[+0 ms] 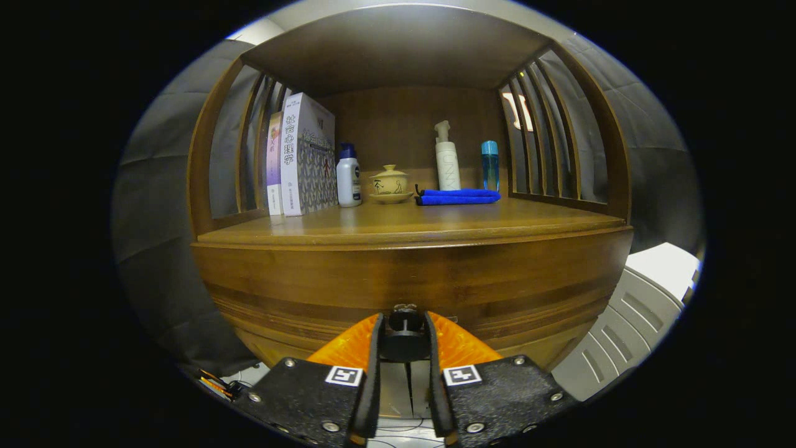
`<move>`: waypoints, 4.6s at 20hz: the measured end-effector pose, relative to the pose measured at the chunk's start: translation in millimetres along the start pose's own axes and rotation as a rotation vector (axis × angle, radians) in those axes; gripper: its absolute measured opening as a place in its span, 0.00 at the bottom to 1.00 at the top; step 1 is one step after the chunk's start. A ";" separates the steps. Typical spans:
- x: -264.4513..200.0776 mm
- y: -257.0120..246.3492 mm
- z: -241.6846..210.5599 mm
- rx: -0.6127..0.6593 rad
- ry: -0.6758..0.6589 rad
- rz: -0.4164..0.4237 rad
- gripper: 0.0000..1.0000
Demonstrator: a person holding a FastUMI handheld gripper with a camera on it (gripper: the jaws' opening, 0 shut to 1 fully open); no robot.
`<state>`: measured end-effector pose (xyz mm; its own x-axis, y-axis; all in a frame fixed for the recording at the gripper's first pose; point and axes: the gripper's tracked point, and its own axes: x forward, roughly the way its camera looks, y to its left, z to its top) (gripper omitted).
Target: Pull open the drawer, take out the items inside it, and place them on the countertop above the cabinet.
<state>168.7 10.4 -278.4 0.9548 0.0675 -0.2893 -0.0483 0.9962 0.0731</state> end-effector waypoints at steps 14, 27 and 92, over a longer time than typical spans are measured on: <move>-85.2 1.0 -21.9 -0.044 0.020 -0.001 0.27; -173.4 6.8 -54.1 -0.070 0.040 0.034 0.27; -91.7 5.7 54.4 -0.084 0.509 -0.101 0.06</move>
<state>96.7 6.8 -199.5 0.6939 -0.0311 -0.7194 -0.0067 0.9987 -0.0497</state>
